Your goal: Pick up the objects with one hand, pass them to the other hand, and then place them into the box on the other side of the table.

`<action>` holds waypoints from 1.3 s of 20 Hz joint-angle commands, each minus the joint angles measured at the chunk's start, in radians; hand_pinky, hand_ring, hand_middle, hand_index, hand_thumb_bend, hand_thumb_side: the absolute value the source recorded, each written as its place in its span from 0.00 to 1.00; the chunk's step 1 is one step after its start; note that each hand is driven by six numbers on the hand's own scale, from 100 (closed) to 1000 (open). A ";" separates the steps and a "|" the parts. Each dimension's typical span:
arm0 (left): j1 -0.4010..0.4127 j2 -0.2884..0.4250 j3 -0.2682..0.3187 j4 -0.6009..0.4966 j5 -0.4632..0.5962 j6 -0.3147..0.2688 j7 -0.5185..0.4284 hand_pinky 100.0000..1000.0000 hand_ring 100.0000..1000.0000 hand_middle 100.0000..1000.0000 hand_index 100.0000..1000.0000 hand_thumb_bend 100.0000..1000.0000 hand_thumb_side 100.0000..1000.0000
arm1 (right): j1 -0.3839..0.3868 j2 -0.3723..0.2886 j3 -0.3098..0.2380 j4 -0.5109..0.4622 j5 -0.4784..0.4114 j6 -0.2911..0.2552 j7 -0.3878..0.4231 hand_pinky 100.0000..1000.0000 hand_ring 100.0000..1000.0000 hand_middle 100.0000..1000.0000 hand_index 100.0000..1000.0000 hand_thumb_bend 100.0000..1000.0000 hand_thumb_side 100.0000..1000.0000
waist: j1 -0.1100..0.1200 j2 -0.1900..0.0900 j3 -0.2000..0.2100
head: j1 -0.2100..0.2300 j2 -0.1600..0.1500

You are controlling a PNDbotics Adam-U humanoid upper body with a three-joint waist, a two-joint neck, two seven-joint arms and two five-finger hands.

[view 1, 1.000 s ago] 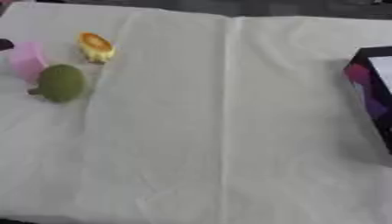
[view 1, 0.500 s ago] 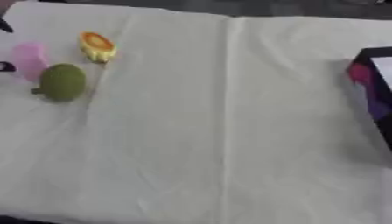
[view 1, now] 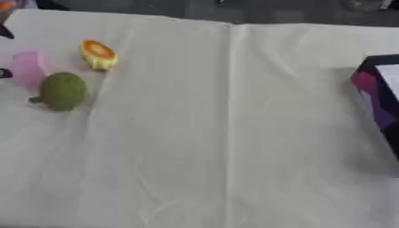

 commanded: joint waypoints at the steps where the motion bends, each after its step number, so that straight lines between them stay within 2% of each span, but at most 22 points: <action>1: -0.024 0.027 0.014 0.000 0.008 0.010 -0.001 0.90 0.87 0.78 0.82 0.51 0.06 | -0.004 -0.014 -0.003 -0.020 0.005 0.004 0.001 0.64 0.71 0.82 0.87 0.17 0.16 | -0.006 0.001 -0.004 | -0.001 -0.021; 2: -0.025 0.026 0.014 0.003 0.010 0.011 -0.008 0.91 0.87 0.78 0.83 0.51 0.17 | -0.005 -0.012 -0.002 -0.020 0.006 0.005 0.001 0.64 0.71 0.82 0.87 0.17 0.16 | -0.006 0.004 -0.006 | 0.000 -0.023; 4: -0.028 0.027 0.014 0.008 0.018 0.012 -0.032 0.92 0.88 0.79 0.84 0.53 0.20 | -0.007 -0.010 0.000 -0.020 0.006 0.007 0.002 0.64 0.71 0.82 0.87 0.17 0.17 | -0.005 0.009 -0.011 | 0.003 -0.027; 6: -0.031 0.031 0.015 0.006 0.010 0.019 -0.046 0.92 0.88 0.79 0.84 0.56 0.19 | -0.009 -0.008 0.001 -0.020 0.007 0.008 0.003 0.63 0.70 0.82 0.87 0.18 0.17 | -0.003 0.013 -0.015 | 0.009 -0.030; 18: -0.033 0.023 0.024 0.016 -0.063 0.048 -0.060 0.92 0.88 0.79 0.84 0.56 0.14 | -0.015 0.004 0.007 -0.020 0.008 0.015 0.005 0.63 0.70 0.82 0.87 0.18 0.17 | 0.000 0.025 -0.028 | 0.023 -0.039; 23: -0.029 0.015 0.027 0.032 -0.111 0.084 -0.028 0.92 0.88 0.80 0.85 0.60 0.05 | -0.015 0.013 0.009 -0.020 0.007 0.018 0.006 0.63 0.70 0.82 0.87 0.18 0.17 | 0.000 0.029 -0.035 | 0.040 -0.043; 26: -0.029 0.009 0.030 0.041 -0.136 0.103 -0.004 0.92 0.88 0.80 0.85 0.60 0.05 | -0.015 0.017 0.010 -0.020 0.006 0.019 0.007 0.63 0.70 0.82 0.87 0.18 0.17 | 0.000 0.030 -0.038 | 0.046 -0.047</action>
